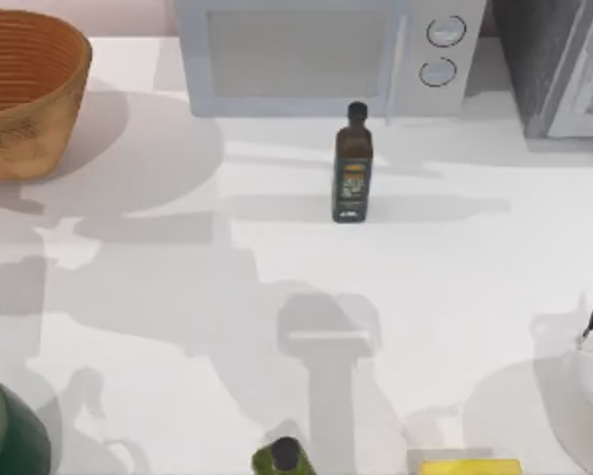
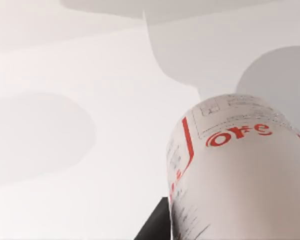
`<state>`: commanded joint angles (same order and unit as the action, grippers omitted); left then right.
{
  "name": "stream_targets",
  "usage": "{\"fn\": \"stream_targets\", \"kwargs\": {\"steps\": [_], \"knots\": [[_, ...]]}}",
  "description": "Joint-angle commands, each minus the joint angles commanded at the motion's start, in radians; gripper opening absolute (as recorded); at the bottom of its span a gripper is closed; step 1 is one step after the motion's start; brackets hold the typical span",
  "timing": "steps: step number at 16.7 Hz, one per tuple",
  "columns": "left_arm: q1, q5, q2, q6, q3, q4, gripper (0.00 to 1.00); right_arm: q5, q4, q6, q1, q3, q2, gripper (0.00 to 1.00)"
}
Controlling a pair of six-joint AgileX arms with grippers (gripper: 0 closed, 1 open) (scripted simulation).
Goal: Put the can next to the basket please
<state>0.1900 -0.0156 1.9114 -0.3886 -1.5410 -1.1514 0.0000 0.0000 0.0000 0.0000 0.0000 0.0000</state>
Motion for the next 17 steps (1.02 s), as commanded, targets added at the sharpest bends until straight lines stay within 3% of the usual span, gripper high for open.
{"fn": "stream_targets", "kwargs": {"steps": [3, 9, 17], "knots": [[0.092, 0.017, 0.039, 0.053, 0.035, 0.045, 0.00, 0.000, 0.000, 0.000, 0.000, 0.000, 0.000, 1.00], [0.100, 0.014, 0.076, 0.072, 0.052, 0.081, 0.00, 0.000, 0.000, 0.000, 0.000, 0.000, 0.000, 1.00], [0.219, 0.002, 0.067, -0.005, 0.061, 0.097, 0.00, 0.000, 0.000, 0.000, 0.000, 0.000, 0.000, 1.00]]}}
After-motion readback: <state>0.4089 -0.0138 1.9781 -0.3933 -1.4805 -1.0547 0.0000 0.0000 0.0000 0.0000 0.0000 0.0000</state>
